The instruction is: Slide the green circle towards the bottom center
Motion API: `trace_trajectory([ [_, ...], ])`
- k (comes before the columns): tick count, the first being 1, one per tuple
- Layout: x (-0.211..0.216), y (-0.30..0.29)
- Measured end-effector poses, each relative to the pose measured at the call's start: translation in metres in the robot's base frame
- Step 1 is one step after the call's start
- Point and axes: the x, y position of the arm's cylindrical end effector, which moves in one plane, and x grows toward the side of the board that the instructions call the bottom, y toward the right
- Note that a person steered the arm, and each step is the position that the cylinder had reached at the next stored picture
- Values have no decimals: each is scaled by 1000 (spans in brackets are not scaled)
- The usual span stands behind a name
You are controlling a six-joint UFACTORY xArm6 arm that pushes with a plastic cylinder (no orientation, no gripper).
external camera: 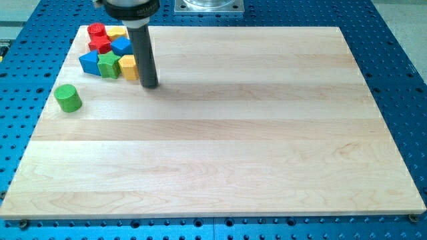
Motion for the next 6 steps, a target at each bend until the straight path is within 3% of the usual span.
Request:
trace_trajectory([
  [1,52,-4],
  [2,66,-9],
  [3,104,-63],
  [4,112,-74],
  [5,110,-154],
  [6,53,-170],
])
